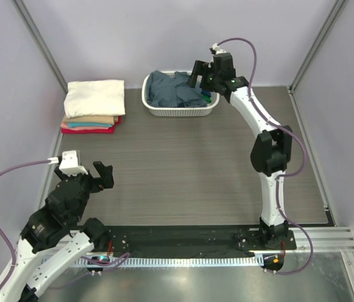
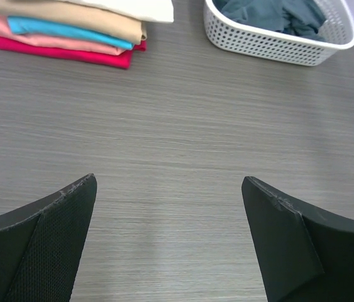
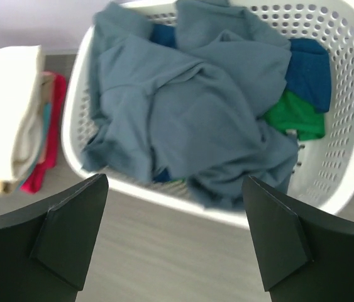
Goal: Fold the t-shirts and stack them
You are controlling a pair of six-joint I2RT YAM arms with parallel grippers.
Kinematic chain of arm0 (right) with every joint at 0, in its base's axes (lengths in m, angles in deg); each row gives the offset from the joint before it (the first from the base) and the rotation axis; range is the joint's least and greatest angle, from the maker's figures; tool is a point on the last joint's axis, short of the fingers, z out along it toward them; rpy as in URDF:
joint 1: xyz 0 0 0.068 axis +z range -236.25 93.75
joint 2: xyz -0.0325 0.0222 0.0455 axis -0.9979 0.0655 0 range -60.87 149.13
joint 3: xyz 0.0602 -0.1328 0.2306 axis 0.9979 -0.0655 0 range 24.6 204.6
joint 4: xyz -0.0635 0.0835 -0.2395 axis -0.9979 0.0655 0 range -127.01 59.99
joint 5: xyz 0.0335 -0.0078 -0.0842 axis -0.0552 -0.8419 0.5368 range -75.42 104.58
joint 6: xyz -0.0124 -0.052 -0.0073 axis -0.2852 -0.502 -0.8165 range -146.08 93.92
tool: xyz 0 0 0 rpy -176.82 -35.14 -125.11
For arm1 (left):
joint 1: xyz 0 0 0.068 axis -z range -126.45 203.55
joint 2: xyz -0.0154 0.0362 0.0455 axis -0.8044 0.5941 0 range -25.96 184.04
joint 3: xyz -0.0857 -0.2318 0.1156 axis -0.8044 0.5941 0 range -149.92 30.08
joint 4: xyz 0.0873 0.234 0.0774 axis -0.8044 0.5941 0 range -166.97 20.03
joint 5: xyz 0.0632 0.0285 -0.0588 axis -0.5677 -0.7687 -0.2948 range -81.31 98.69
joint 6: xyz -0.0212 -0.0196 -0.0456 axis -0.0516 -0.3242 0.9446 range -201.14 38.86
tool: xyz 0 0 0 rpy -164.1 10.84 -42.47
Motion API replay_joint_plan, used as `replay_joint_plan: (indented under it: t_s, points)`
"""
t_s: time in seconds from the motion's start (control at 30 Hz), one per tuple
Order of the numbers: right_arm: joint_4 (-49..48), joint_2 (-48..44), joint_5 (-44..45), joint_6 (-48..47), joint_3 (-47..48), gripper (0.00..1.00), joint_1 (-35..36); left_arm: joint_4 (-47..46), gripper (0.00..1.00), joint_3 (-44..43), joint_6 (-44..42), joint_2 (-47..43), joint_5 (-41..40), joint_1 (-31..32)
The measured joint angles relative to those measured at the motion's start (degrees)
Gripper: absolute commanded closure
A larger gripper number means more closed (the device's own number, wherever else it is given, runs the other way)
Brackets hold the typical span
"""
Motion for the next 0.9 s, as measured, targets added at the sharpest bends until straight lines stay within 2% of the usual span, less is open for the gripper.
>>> replay_joint_plan:
  t_s: [0.2,0.33,0.43,0.47,0.53,0.57,0.77,0.9]
  points:
    - [2.51,18.21,2.62,-0.26,17.07,0.06,-0.15,-0.13,0.03,0.98,-0.48,2.62,-0.35,-0.2]
    - [4.11,25.0,3.76,-0.39,21.2,0.11,-0.04,-0.15,0.01,1.44,-0.48,2.6,-0.44,-0.39]
    - [4.44,27.06,3.43,-0.39,22.14,0.44,0.2,-0.15,0.01,1.51,-0.48,2.05,-0.46,-0.83]
    - [4.37,27.1,3.08,-0.2,22.25,0.65,0.28,-0.17,0.01,1.51,-0.48,1.92,-0.46,-1.07]
    - [3.76,27.08,2.54,-0.28,23.06,0.84,0.5,-0.17,0.01,1.51,-0.48,1.92,-0.42,-1.44]
    - [3.23,27.02,2.38,-0.17,23.47,0.99,0.57,-0.2,0.01,1.51,-0.48,1.92,-0.37,-1.68]
    - [3.23,25.0,2.25,-1.27,23.69,0.99,1.51,-0.37,0.01,1.53,-0.52,1.92,-0.11,-2.89]
    - [4.52,17.7,2.36,-2.89,20.94,0.99,3.56,-0.48,0.01,1.53,-0.63,1.92,0.26,-3.17]
